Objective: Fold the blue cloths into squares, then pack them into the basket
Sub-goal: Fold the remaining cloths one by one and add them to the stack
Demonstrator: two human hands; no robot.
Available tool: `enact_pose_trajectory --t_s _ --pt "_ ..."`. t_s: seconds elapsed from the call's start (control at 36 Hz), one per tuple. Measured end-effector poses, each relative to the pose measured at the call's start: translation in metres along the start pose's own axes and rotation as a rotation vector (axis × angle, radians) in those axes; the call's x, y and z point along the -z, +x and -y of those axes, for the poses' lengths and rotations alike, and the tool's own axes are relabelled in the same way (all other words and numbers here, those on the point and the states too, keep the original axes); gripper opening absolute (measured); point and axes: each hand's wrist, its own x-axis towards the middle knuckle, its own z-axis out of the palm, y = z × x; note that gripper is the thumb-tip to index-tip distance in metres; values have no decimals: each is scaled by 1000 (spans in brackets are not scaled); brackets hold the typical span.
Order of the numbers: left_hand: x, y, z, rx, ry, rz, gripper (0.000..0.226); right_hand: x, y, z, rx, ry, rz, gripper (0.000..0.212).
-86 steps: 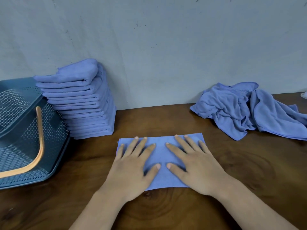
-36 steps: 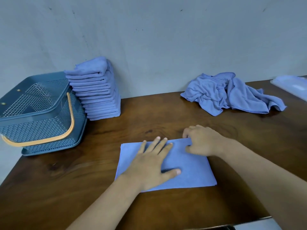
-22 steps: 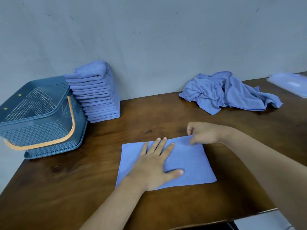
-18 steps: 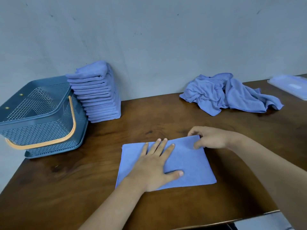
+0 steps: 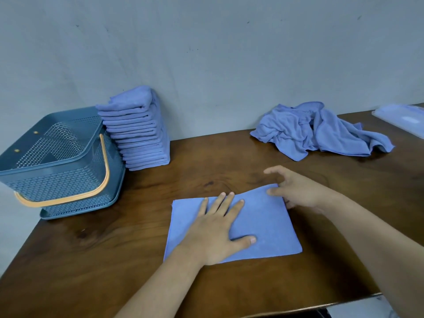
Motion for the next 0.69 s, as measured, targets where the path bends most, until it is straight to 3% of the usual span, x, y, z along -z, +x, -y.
enact_pose_trajectory --t_s 0.11,0.25,0.42,0.56,0.69 --pt "0 0 2 -10 5 1 96 -18 -19 -19 103 162 -166 7" --pt "-1 1 1 -7 4 -12 97 -31 -22 -32 160 191 -331 25" --pt "-2 1 0 9 -5 -8 96 -27 -33 -29 96 185 -165 39" --pt "-2 0 1 -1 -9 -7 97 -24 -49 -32 153 12 -50 25" --pt "1 0 -6 3 -15 15 99 -32 -61 -38 217 81 -117 37"
